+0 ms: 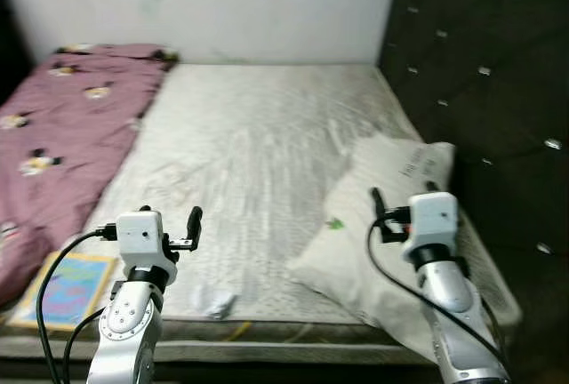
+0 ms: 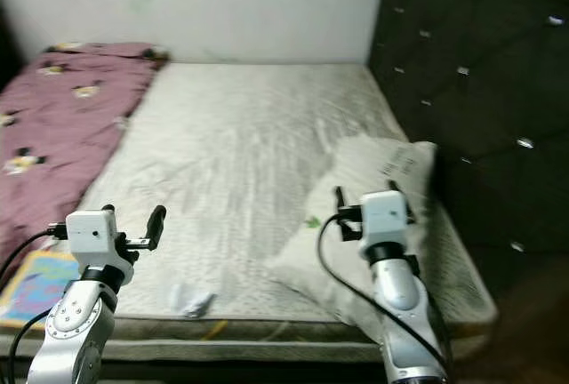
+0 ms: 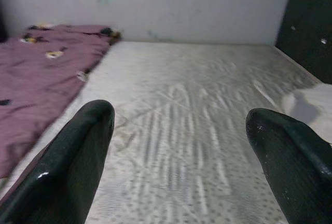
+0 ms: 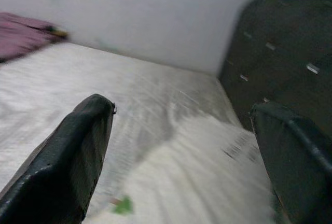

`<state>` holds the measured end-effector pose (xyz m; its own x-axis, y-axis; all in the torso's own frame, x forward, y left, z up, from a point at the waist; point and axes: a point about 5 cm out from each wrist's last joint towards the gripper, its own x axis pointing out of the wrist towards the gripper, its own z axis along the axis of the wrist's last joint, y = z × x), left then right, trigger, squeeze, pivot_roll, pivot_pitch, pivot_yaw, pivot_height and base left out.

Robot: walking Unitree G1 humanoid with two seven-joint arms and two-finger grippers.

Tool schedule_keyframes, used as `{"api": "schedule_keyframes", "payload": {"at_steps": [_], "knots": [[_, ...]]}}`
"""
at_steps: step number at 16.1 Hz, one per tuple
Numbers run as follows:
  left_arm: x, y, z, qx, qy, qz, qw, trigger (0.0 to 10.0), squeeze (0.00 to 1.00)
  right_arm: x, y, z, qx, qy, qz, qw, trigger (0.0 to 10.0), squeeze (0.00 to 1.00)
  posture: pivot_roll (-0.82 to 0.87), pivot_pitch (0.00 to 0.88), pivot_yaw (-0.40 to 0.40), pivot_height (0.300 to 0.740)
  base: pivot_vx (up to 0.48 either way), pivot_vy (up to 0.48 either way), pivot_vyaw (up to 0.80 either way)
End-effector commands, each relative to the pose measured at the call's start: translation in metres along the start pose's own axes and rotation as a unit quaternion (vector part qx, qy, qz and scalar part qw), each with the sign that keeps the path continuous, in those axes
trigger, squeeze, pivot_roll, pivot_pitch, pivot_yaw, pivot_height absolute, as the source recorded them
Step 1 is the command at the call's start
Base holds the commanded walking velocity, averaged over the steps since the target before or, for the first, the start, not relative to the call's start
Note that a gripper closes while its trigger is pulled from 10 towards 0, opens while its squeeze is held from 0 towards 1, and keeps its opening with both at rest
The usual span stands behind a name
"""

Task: Clean up the room

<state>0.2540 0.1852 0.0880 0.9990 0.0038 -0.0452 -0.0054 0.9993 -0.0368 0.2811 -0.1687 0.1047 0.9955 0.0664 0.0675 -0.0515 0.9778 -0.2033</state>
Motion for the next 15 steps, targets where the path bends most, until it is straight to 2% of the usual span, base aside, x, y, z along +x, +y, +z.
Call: {"api": "schedule_keyframes", "payload": {"at_steps": [1, 3, 4, 5, 7, 8, 9, 10, 11, 13, 15], "knots": [[-0.001, 0.004, -0.003, -0.002, 0.01, 0.002, 1.0, 10.0, 0.0, 0.002, 0.004, 0.006, -0.004, -0.016, 0.011, 1.0, 10.0, 0.0, 0.03, 0.0, -0.003, 0.74, 0.0, 0.48, 0.0], [-0.001, 0.003, -0.004, -0.002, 0.012, 0.001, 1.0, 10.0, 0.0, 0.0, 0.002, 0.003, -0.031, -0.009, 0.013, 0.999, 10.0, 0.0, 0.02, 0.0, -0.008, 0.74, 0.0, 0.48, 0.0], [-0.001, 0.003, -0.004, -0.003, 0.012, 0.002, 1.0, 10.0, 0.0, -0.002, 0.004, 0.002, 0.013, -0.006, 0.029, 0.999, 10.0, 0.0, 0.02, 0.0, -0.011, 0.74, 0.0, 0.48, 0.0], [0.0, 0.003, -0.003, 0.0, 0.011, 0.001, 1.0, 10.0, 0.0, -0.003, 0.006, 0.004, 0.021, -0.011, 0.042, 0.999, 10.0, 0.0, 0.03, 0.0, -0.011, 0.74, 0.0, 0.48, 0.0], [0.0, 0.002, -0.003, 0.001, 0.011, 0.0, 1.0, 10.0, 0.0, 0.0, 0.007, 0.001, 0.009, 0.0, 0.035, 0.999, 10.0, 0.0, 0.03, 0.0, -0.009, 0.74, 0.0, 0.48, 0.0], [0.0, 0.003, -0.003, 0.001, 0.011, 0.0, 1.0, 10.0, 0.0, 0.002, 0.007, 0.001, -0.017, 0.0, 0.018, 1.0, 10.0, 0.0, 0.03, 0.0, -0.006, 0.74, 0.0, 0.48, 0.0], [0.0, 0.003, -0.003, 0.002, 0.011, 0.002, 1.0, 10.0, 0.0, 0.002, 0.009, 0.001, -0.014, -0.001, 0.024, 1.0, 10.0, 0.0, 0.03, 0.0, -0.006, 0.74, 0.0, 0.48, 0.0], [0.0, 0.003, -0.003, 0.005, 0.013, 0.003, 1.0, 10.0, 0.0, 0.002, 0.011, 0.0, 0.012, 0.006, 0.04, 0.999, 10.0, 0.0, 0.03, 0.0, -0.004, 0.74, 0.0, 0.48, 0.0], [-0.001, 0.001, -0.004, 0.006, 0.015, 0.0, 1.0, 10.0, 0.0, 0.002, 0.01, 0.0, 0.037, 0.013, 0.027, 0.999, 10.0, 0.0, 0.03, 0.0, -0.003, 0.74, 0.0, 0.48, 0.0], [0.0, 0.001, -0.004, 0.006, 0.016, 0.0, 1.0, 10.0, 0.0, 0.005, 0.005, 0.003, 0.02, 0.002, 0.014, 1.0, 10.0, 0.0, 0.03, 0.0, -0.003, 0.74, 0.0, 0.48, 0.0], [-0.002, 0.004, -0.013, -0.014, 0.036, 0.013, 0.999, 10.0, 0.0, 0.002, 0.005, -0.01, 0.025, 0.034, 0.008, 0.999, 10.0, 0.0, 0.03, 0.0, 0.006, 0.74, 0.0, 0.48, 0.0]]}}
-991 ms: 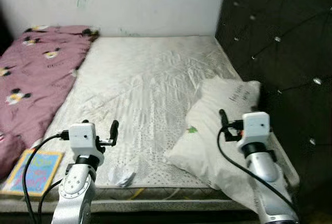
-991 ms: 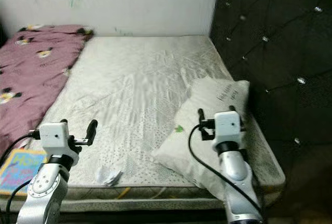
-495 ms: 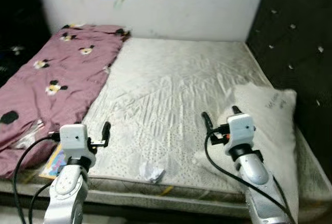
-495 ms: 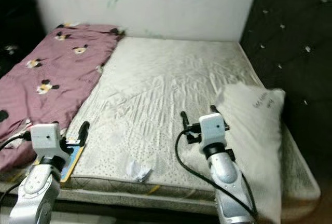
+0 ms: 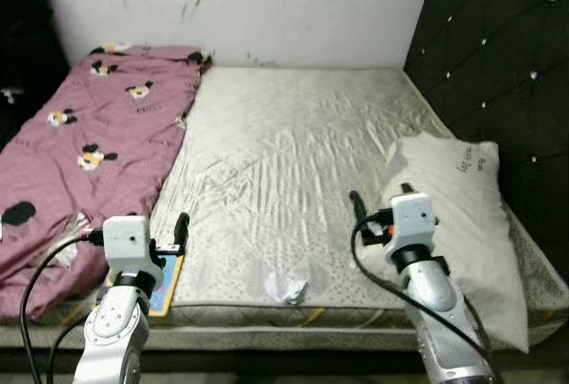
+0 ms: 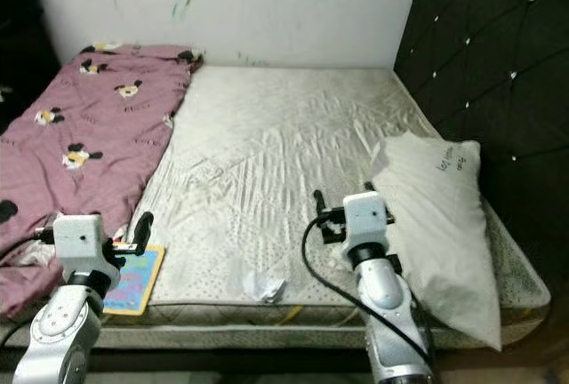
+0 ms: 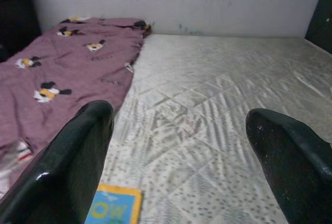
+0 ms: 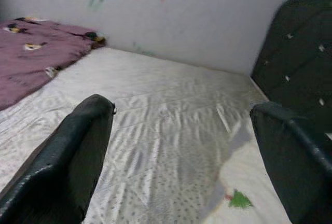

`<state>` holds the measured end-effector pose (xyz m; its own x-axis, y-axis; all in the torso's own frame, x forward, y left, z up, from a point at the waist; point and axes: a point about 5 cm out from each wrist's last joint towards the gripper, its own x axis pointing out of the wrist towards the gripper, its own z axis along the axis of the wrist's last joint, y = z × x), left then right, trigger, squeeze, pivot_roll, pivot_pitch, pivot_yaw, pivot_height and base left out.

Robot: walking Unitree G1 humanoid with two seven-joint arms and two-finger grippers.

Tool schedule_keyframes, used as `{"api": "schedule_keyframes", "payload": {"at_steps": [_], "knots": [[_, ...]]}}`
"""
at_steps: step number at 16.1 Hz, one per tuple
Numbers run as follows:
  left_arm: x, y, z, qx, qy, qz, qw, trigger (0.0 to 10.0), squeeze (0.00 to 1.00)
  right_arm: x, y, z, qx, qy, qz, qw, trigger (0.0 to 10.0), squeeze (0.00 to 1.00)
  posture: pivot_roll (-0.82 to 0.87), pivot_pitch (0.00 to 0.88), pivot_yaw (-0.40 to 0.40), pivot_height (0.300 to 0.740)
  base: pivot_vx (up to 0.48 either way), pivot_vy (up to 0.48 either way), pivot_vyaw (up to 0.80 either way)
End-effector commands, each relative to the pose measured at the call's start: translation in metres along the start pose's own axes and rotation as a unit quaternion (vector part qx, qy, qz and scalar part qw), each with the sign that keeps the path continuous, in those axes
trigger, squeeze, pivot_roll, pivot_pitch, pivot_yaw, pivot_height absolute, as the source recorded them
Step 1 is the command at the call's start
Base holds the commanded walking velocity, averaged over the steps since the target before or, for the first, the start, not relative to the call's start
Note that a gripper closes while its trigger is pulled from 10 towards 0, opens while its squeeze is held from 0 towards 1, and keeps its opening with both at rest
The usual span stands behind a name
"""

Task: Clean up the room

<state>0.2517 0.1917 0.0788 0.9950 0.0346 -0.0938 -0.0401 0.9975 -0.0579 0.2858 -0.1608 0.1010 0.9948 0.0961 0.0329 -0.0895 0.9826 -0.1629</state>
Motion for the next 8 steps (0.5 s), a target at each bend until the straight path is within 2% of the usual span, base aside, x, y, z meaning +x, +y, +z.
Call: {"api": "schedule_keyframes", "payload": {"at_steps": [1, 2, 3, 4, 8], "knots": [[0.0001, -0.0023, -0.006, -0.007, 0.017, 0.0, 1.0, 10.0, 0.0, -0.0034, -0.0031, -0.0107, 0.007, 0.025, -0.011, 1.0, 10.0, 0.0, 0.03, 0.0, 0.006, 0.74, 0.0, 0.48, 0.0], [0.0005, -0.0026, -0.0071, -0.012, 0.02, 0.001, 1.0, 10.0, 0.0, -0.0032, -0.0029, -0.0129, 0.011, 0.03, -0.011, 0.999, 10.0, 0.0, 0.03, 0.0, 0.008, 0.74, 0.0, 0.48, 0.0], [0.0034, -0.0042, -0.0078, -0.028, 0.021, -0.014, 0.999, 10.0, 0.0, 0.0008, -0.0004, -0.0156, 0.034, 0.037, 0.002, 0.999, 10.0, 0.0, 0.04, 0.0, 0.01, 0.74, 0.0, 0.0, 0.0], [0.004, -0.0048, -0.0076, -0.029, 0.021, -0.018, 0.999, 10.0, 0.0, 0.0013, -0.0004, -0.0147, 0.038, 0.033, 0.002, 0.999, 10.0, 0.0, 0.04, 0.0, 0.01, 0.74, 0.0, 0.0, 0.0], [0.0047, -0.0067, -0.002, -0.018, 0.006, -0.028, 0.999, 10.0, 0.0, 0.0014, -0.0014, -0.0112, 0.033, 0.02, 0.001, 0.999, 10.0, 0.0, 0.03, 0.0, 0.02, 0.74, 0.0, 0.0, 0.0]]}}
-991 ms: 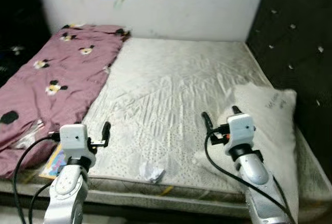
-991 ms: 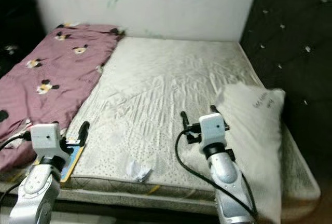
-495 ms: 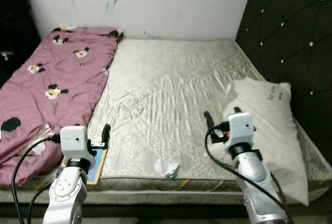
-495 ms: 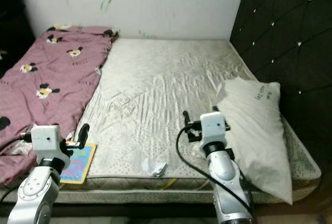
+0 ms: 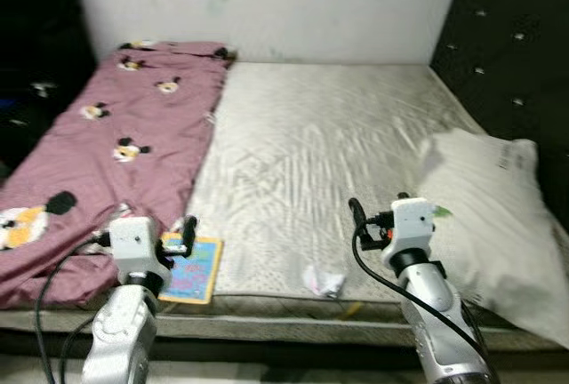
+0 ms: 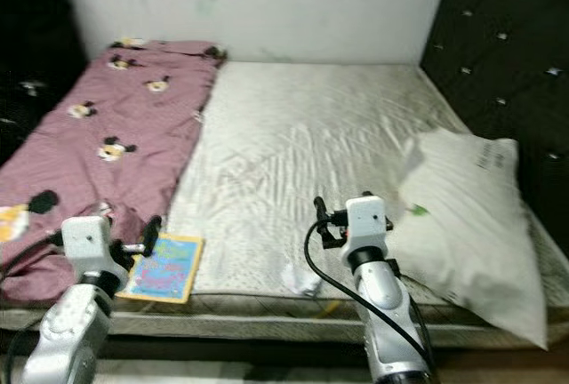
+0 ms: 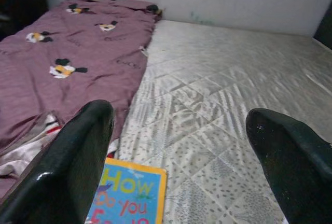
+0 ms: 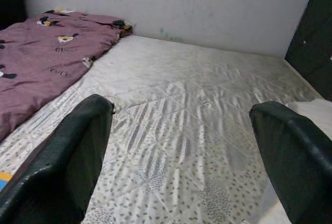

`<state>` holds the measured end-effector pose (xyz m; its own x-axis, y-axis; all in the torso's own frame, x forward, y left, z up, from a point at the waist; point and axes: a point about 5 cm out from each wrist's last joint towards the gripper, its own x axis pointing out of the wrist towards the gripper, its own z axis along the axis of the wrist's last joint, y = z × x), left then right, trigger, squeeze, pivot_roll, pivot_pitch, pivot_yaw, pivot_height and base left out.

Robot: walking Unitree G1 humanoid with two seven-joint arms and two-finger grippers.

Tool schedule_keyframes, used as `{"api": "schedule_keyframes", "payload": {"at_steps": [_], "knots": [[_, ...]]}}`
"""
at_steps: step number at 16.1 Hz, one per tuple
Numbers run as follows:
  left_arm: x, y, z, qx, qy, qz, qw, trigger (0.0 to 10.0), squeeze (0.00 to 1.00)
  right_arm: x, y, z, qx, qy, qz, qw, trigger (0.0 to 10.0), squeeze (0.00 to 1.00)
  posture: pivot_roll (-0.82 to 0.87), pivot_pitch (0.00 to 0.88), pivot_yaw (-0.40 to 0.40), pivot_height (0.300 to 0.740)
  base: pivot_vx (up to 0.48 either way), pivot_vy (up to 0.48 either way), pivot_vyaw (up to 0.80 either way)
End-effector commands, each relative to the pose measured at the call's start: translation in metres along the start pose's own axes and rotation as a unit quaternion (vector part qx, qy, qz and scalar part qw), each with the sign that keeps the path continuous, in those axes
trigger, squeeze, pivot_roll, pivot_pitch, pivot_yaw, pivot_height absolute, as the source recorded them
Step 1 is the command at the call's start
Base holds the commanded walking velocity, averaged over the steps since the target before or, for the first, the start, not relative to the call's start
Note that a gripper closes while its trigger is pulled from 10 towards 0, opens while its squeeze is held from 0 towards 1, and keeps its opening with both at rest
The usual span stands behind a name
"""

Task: Clean up the room

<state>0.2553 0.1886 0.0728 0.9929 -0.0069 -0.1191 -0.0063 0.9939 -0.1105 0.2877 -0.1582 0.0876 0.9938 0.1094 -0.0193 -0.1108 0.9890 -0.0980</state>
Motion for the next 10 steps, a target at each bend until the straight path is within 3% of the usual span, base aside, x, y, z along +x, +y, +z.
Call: {"api": "schedule_keyframes", "payload": {"at_steps": [1, 10], "knots": [[0.0003, -0.0035, 0.0047, 0.005, -0.012, -0.006, 1.0, 10.0, 0.0, -0.0004, -0.0055, 0.0024, -0.004, -0.005, -0.004, 1.0, 10.0, 0.0, 0.03, 0.0, 0.018, 0.74, 0.0, 0.0, 0.0], [0.0007, -0.0061, 0.0069, -0.004, -0.014, -0.019, 1.0, 10.0, 0.0, 0.0007, -0.0066, 0.0046, -0.004, -0.007, -0.003, 1.0, 10.0, 0.0, 0.03, 0.011, 0.004, 0.74, 0.0, 0.0, 0.06]]}}
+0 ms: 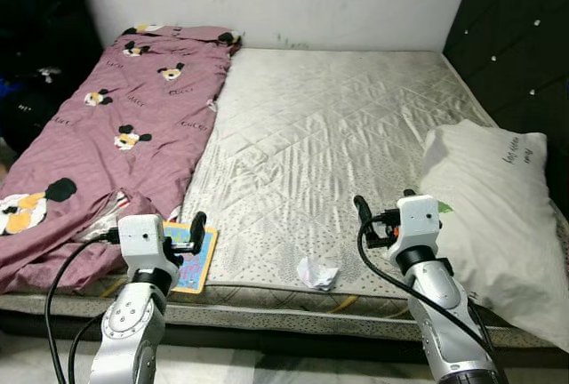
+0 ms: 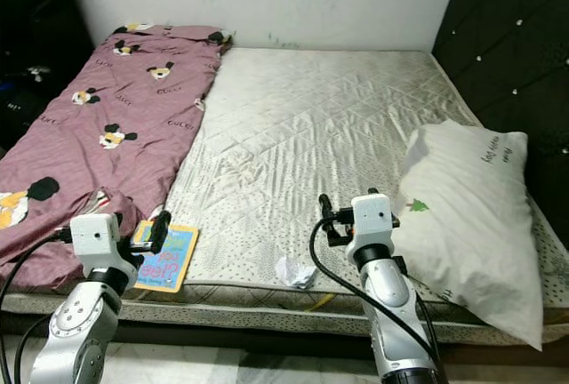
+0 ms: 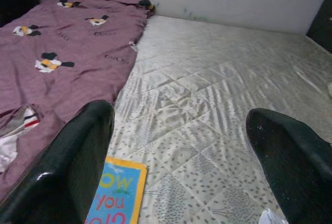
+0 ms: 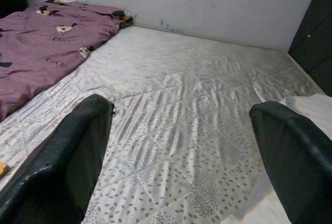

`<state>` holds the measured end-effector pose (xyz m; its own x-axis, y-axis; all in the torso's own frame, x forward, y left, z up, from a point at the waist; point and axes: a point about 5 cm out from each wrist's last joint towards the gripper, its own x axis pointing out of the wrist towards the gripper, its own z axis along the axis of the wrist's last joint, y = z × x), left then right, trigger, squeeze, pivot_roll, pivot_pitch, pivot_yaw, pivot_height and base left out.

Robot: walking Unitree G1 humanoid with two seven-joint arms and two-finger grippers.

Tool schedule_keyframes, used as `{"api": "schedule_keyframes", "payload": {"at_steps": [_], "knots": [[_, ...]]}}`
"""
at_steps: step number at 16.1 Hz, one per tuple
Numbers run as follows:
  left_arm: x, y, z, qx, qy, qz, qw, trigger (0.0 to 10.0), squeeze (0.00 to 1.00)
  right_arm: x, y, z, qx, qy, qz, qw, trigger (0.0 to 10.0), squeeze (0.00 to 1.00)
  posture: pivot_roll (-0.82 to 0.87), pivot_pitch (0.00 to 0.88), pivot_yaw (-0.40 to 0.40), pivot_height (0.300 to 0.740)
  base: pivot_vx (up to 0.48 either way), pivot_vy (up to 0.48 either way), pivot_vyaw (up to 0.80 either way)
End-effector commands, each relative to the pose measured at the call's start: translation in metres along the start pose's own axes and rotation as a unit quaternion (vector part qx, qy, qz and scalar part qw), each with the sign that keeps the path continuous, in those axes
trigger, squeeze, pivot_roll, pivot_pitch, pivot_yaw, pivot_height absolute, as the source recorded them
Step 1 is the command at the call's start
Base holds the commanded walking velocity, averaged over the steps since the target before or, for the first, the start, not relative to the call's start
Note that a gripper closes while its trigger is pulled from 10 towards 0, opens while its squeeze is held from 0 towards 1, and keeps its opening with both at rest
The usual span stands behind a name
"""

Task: Clean up the room

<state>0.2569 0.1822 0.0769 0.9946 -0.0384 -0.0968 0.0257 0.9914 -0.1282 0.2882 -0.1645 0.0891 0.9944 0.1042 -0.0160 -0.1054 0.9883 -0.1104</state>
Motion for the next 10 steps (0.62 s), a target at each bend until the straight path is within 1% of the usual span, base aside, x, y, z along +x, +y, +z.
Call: {"api": "schedule_keyframes", "payload": {"at_steps": [1, 4, 7, 8, 10], "knots": [[-0.0002, 0.0003, 0.0036, 0.002, -0.004, -0.002, 1.0, 10.0, 0.0, 0.001, -0.0007, 0.0038, 0.002, -0.005, -0.001, 1.0, 10.0, 0.0, 0.03, 0.011, 0.004, 0.74, 0.24, 0.0, 0.0], [0.0003, 0.0, 0.0038, 0.0, -0.004, -0.005, 1.0, 10.0, 0.0, 0.0017, -0.0012, 0.0042, 0.002, -0.005, -0.002, 1.0, 10.0, 0.0, 0.03, 0.016, 0.001, 0.74, 0.268, 0.0, 0.0], [0.0006, -0.0001, 0.0036, -0.001, -0.003, -0.008, 1.0, 10.0, 0.0, 0.0024, -0.0032, 0.0032, 0.013, -0.001, -0.009, 1.0, 10.0, 0.0, 0.03, 0.017, 0.0, 0.74, 0.315, 0.0, 0.0], [0.001, 0.0001, 0.0039, -0.001, -0.003, -0.009, 1.0, 10.0, 0.0, 0.0028, -0.0028, 0.0034, 0.013, -0.002, -0.009, 1.0, 10.0, 0.0, 0.03, 0.017, 0.004, 0.74, 0.322, 0.0, -0.48], [0.0014, 0.0001, 0.0041, 0.001, -0.003, -0.011, 1.0, 10.0, 0.0, 0.003, -0.0026, 0.0034, 0.012, -0.002, -0.009, 1.0, 10.0, 0.0, 0.03, 0.017, 0.005, 0.74, 0.324, 0.0, 0.0]]}}
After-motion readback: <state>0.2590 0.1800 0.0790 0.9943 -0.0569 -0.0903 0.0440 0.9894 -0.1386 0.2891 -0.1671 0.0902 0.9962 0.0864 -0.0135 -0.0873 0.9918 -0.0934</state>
